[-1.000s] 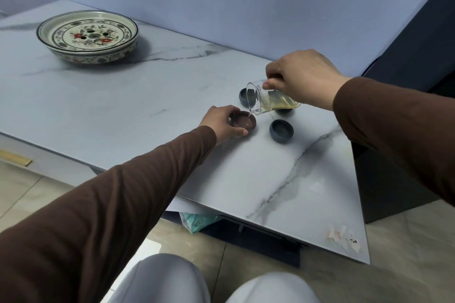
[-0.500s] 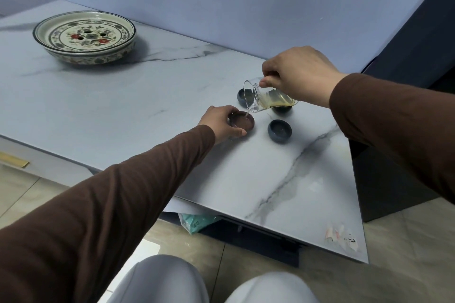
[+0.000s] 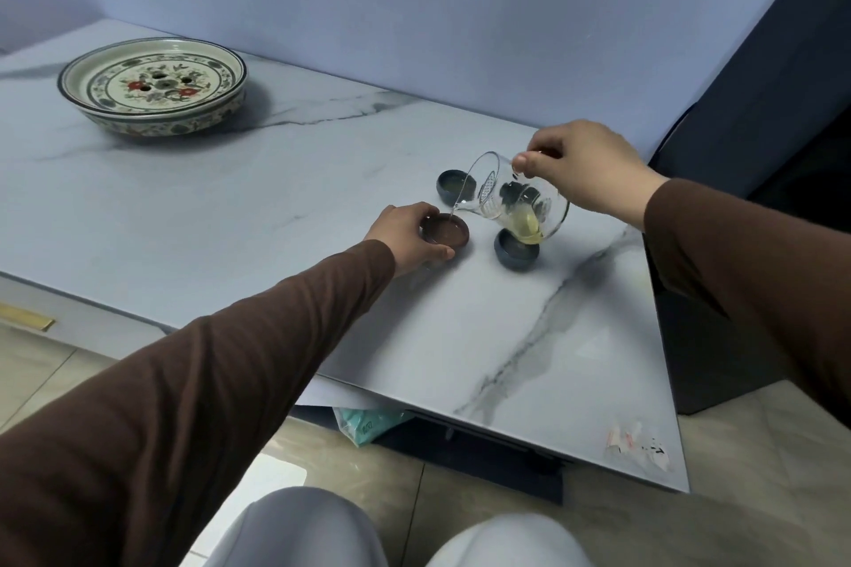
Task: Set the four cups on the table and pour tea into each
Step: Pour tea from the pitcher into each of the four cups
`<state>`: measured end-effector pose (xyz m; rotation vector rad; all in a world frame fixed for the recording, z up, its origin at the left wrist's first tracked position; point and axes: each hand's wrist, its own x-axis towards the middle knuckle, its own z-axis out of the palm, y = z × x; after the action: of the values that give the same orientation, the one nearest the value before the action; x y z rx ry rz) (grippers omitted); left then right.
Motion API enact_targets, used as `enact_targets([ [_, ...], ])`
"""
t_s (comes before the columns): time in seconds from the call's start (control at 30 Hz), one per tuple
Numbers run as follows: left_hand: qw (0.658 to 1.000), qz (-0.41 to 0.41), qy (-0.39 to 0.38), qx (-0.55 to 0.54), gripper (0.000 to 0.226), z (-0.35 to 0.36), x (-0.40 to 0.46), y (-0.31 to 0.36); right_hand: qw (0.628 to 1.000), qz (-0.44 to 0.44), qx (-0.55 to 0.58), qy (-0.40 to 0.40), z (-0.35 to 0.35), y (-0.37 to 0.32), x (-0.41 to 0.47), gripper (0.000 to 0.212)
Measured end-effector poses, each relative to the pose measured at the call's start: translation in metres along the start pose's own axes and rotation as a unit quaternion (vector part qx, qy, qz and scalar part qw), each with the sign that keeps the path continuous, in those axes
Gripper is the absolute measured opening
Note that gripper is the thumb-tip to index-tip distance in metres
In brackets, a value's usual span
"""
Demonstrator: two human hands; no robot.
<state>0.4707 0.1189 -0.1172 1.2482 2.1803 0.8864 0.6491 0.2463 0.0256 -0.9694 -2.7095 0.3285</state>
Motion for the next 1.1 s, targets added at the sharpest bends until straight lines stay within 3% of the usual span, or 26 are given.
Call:
enact_targets([
  [0.17, 0.999, 0.023, -0.015, 0.042, 0.088, -0.006, 0.000, 0.010, 0.971, 0.101, 0.214, 0.016, 0.005, 0.030, -0.010, 0.027],
  [0.3, 0.995, 0.091, 0.015, 0.045, 0.076, -0.009, 0.013, 0.036, 0.952, 0.122, 0.272, 0.068, -0.004, 0.054, -0.012, 0.028],
  [0.47, 0.980, 0.146, 0.000, 0.139, 0.076, 0.006, 0.050, 0.072, 0.962, 0.131, 0.219, 0.100, -0.016, 0.082, -0.007, 0.033],
  [0.77, 0.950, 0.149, -0.065, 0.269, 0.085, 0.032, 0.113, 0.098, 0.990, 0.109, 0.044, 0.073, -0.026, 0.105, 0.013, 0.028],
  [1.1, 0.974, 0.073, -0.077, 0.199, 0.087, 0.042, 0.127, 0.093, 0.995, 0.031, -0.088, 0.031, -0.020, 0.101, 0.041, 0.024],
])
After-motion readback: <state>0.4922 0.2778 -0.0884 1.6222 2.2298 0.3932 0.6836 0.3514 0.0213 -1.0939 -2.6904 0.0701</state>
